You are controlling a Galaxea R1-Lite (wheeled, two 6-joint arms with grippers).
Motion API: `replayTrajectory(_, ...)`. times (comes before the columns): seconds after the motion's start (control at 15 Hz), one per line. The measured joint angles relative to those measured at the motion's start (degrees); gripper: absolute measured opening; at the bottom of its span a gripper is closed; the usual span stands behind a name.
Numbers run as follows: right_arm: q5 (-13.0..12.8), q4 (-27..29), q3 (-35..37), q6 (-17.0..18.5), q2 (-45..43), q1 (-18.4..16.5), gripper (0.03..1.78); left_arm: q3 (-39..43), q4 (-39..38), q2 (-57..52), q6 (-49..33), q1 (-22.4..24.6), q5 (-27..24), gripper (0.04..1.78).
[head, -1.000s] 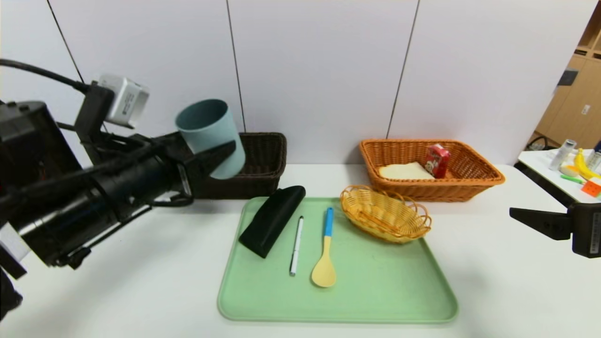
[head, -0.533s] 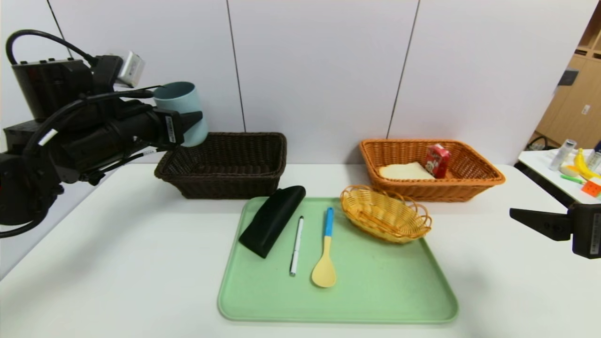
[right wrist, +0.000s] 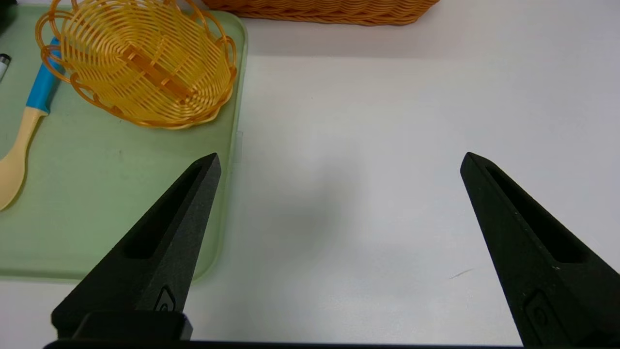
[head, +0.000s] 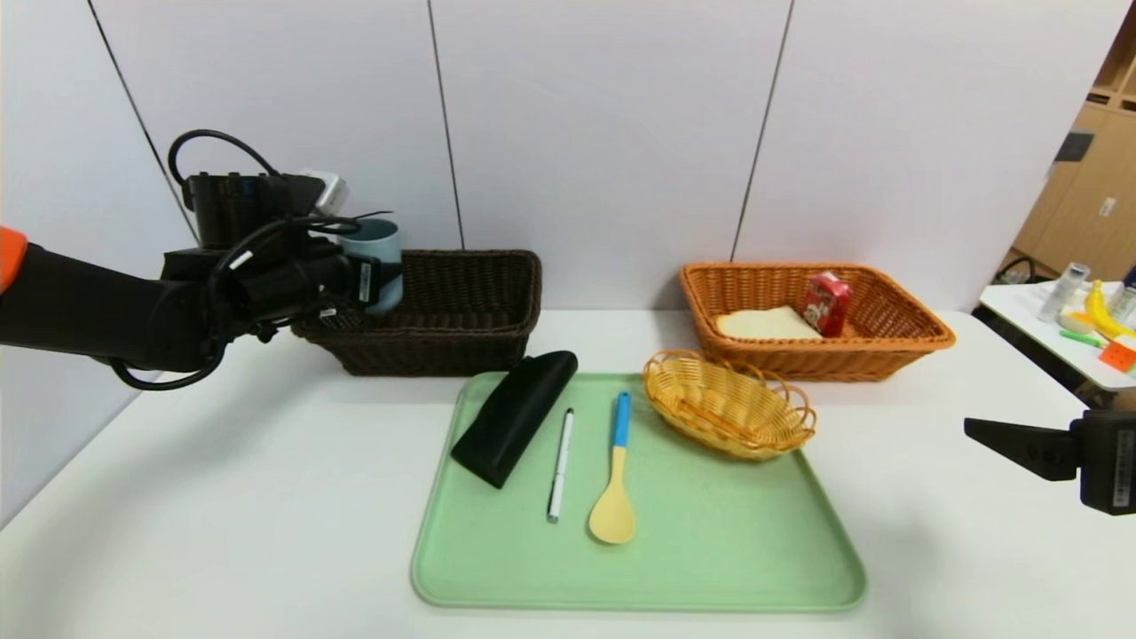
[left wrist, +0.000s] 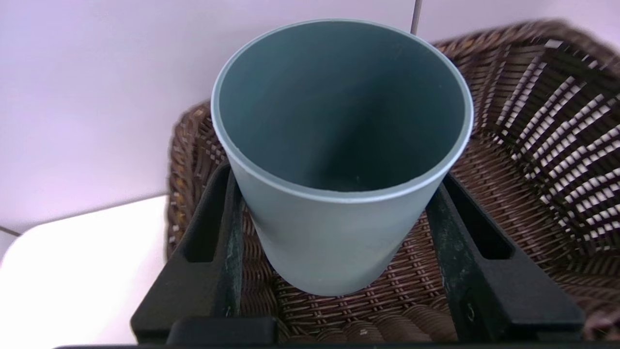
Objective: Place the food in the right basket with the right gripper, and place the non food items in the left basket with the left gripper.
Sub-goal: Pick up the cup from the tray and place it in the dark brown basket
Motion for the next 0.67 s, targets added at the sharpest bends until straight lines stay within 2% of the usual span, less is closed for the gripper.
replayTrajectory(0.27,0.06,-3.06,2.62,0.37,-0.33,-0.15,1.71,-1.84,1.08,2.71,0.05,0.11,0.46,1.09)
replayTrajectory(0.53,0.11,-3.56,3.61,0.39,-0.33,-0.15,1.71,-1.8,2.05,3.23,0.39,0.13,2.65,1.09)
replayTrajectory(0.67,0.09,-3.56,3.62,0.37,-0.3,-0.15,1.71,-1.73,1.55,3.25,0.33,0.13,3.15,1.22)
